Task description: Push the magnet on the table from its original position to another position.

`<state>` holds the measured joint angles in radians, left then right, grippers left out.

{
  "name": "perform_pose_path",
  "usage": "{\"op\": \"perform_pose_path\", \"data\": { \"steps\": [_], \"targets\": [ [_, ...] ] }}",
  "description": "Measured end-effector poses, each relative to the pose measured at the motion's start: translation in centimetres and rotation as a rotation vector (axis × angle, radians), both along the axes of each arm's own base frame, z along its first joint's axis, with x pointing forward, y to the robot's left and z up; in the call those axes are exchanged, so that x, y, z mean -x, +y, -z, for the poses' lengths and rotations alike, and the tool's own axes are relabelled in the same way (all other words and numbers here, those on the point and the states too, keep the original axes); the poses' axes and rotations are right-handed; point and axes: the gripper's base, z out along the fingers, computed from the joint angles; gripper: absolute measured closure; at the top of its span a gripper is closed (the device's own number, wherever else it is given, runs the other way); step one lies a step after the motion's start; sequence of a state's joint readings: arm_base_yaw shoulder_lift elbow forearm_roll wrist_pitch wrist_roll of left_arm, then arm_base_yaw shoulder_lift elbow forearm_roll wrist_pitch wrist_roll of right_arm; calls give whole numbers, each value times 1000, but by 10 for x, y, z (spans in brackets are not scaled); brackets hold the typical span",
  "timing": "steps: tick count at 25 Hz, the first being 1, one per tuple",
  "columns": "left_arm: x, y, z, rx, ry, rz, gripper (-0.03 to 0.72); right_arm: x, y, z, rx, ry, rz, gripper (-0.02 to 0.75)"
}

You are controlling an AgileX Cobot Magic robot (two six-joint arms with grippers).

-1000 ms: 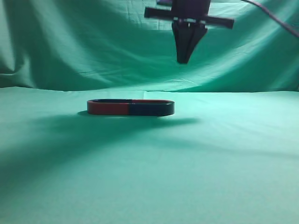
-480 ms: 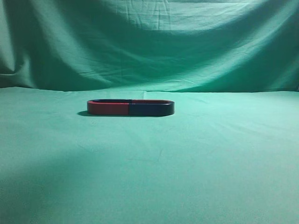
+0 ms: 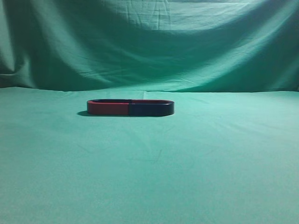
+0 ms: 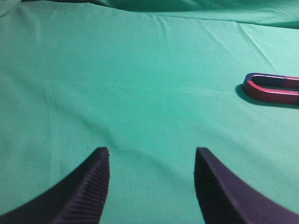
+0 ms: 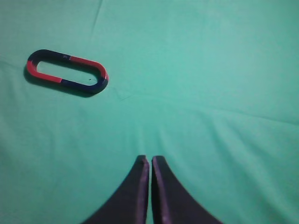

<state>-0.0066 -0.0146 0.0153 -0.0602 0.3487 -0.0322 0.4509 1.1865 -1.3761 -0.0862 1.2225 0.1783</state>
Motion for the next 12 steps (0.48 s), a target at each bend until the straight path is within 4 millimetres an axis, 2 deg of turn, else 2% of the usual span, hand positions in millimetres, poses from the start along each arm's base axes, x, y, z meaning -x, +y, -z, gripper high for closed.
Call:
{"op": "perform_pose_path", "data": {
  "steps": [12],
  "targets": [
    [0,0,0,0,0,0,316,106,-50,24,-123,-251,-15,738]
  ]
}}
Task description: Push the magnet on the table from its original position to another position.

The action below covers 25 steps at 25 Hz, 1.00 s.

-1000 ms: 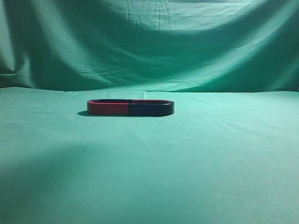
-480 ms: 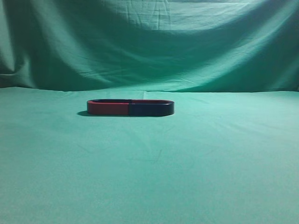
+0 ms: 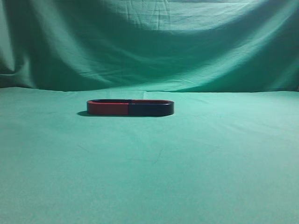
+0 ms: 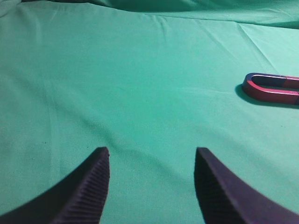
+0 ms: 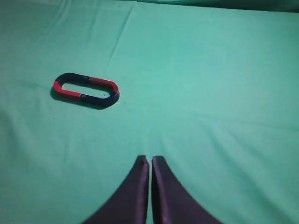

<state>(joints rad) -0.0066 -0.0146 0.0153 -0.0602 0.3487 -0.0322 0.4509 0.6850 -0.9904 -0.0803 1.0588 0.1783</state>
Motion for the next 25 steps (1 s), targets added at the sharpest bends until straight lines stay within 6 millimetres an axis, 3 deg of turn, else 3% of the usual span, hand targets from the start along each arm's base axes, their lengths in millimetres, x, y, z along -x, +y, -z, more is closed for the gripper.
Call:
{"op": "perform_pose_path", "data": {
  "steps": [5,12,19,25],
  "targets": [
    [0,0,0,0,0,0,316,38,-18,13,-40,-82,0,738],
    [0,0,0,0,0,0,316,63,-33,45,-57,-190,6,738],
    [0,0,0,0,0,0,316,59,-37,84,-62,-421,113,738],
    [0,0,0,0,0,0,316,47,-41,137,-12,-479,316,738]
  ]
}}
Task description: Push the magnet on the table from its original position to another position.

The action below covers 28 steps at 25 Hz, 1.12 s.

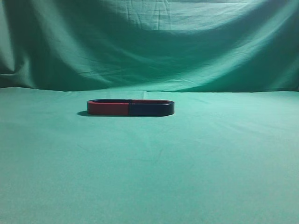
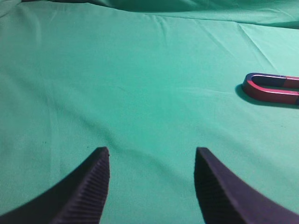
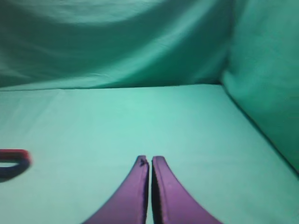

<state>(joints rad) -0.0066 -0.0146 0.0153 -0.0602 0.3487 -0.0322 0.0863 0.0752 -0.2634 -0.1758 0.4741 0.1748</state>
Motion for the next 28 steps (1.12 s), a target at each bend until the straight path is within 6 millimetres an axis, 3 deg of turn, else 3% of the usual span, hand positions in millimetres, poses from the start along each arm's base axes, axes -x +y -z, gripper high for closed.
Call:
{"op": "perform_pose_path", "data": {
  "steps": [4,10,28],
  "targets": [
    [0,0,0,0,0,0,316,-2,-3,34,3,8,80,738],
    [0,0,0,0,0,0,316,-8,-2,73,0,22,68,738],
    [0,0,0,0,0,0,316,-6,-2,85,-36,125,78,738]
  ]
}}
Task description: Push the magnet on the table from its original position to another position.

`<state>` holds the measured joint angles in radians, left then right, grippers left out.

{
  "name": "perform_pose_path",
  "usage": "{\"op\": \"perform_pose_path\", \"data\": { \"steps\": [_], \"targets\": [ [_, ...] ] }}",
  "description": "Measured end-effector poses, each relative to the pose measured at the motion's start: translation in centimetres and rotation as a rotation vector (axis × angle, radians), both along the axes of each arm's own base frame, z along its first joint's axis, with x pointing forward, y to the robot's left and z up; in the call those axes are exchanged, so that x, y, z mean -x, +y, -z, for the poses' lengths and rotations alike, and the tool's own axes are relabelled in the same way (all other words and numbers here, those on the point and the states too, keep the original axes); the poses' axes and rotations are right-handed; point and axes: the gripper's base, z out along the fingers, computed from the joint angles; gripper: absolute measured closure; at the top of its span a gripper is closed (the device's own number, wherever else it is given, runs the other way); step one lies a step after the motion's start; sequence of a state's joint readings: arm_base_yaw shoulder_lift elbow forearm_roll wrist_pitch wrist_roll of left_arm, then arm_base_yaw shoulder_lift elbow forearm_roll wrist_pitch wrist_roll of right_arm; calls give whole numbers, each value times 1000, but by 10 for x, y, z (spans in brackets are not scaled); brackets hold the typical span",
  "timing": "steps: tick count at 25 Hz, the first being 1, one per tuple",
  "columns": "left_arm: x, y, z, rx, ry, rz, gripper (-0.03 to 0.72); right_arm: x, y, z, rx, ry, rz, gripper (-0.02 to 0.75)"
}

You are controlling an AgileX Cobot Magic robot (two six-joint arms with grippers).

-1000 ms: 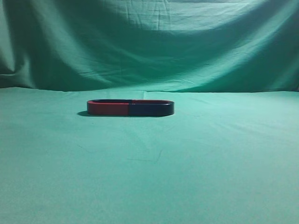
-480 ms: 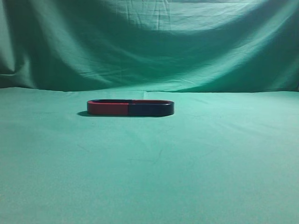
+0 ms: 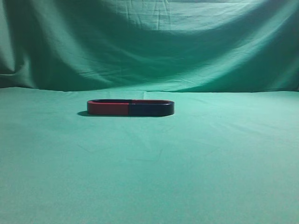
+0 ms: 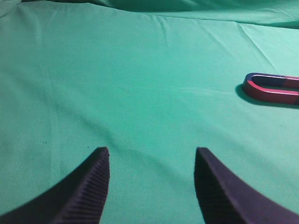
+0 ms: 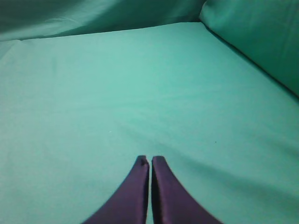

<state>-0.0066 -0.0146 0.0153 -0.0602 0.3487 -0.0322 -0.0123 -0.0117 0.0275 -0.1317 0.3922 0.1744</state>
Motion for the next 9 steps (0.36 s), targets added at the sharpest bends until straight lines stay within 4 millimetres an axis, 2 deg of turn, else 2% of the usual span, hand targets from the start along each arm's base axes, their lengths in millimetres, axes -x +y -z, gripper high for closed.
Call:
{"op": "perform_pose_path", "data": {
  "steps": [9],
  "targets": [
    [0,0,0,0,0,0,316,0,0,0,1,0,0,738]
  ]
}}
